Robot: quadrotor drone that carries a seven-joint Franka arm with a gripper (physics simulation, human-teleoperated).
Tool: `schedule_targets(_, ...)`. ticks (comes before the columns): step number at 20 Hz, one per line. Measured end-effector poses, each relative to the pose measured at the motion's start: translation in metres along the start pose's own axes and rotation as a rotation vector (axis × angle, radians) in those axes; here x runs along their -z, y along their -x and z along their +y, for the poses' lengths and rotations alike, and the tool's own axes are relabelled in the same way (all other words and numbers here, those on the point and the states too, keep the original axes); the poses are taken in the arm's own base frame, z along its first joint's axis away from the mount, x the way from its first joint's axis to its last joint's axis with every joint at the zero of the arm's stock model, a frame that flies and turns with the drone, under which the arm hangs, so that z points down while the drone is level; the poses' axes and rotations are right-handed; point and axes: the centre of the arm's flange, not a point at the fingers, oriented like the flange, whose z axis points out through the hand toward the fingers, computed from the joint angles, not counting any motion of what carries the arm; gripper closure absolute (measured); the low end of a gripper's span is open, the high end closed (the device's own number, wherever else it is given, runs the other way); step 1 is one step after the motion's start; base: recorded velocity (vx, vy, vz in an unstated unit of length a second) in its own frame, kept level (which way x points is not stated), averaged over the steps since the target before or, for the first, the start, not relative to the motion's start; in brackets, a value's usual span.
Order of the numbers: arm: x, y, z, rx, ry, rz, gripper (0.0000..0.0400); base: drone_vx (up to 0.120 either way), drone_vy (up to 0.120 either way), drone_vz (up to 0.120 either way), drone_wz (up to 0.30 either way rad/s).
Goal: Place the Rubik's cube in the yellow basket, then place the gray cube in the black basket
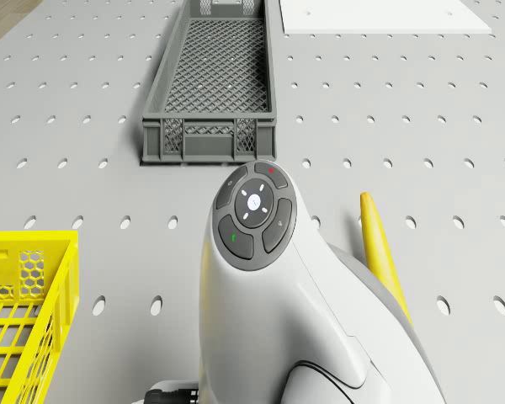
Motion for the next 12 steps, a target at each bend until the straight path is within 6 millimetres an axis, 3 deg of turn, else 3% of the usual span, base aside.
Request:
schedule_targets(3, -0.0018, -0.0042, -0.0033, 0.0, 0.0, 0.0, 0.0, 0.0, 0.0, 0.0, 0.0)
schedule_targets(7, -0.003, -0.007, -0.0056, 0.0, 0.0, 0.0, 0.0085, 0.0, 0.0, 0.0, 0.0)
schedule_targets(12, -0.0035, -0.0083, -0.0067, 0.0, 0.0, 0.0, 0.0131, 0.0, 0.0, 0.0, 0.0)
